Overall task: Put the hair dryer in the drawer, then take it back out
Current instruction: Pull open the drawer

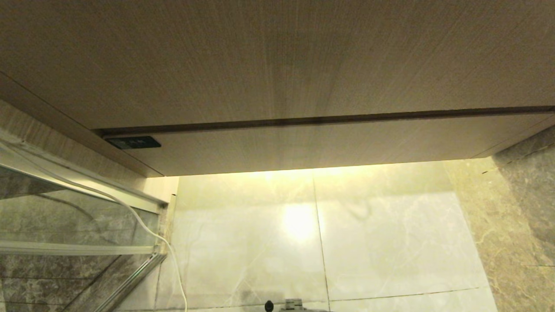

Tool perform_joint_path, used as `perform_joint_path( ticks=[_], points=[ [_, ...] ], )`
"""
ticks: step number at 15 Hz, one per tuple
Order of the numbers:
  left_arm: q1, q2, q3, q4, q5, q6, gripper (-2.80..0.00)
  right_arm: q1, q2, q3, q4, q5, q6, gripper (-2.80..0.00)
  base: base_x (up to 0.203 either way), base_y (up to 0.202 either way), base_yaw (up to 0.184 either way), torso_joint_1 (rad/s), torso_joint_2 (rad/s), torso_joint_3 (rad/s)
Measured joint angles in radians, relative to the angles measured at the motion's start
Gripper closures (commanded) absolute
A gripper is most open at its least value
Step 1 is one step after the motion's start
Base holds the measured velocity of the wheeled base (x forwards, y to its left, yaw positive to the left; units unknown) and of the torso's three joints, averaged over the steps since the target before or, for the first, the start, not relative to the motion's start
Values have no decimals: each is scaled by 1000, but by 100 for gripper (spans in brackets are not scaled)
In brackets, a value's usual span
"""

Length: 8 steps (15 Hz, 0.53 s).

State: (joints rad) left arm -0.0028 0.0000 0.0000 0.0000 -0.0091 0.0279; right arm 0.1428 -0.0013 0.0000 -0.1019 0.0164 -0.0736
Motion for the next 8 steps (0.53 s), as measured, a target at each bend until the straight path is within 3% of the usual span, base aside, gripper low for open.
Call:
perform_joint_path(
  ticks=[8],
  points=[
    [0, 0, 0, 0, 0, 0, 0, 1, 0, 0, 9, 8, -10, 0, 0, 0, 0, 0, 0, 0]
  ],
)
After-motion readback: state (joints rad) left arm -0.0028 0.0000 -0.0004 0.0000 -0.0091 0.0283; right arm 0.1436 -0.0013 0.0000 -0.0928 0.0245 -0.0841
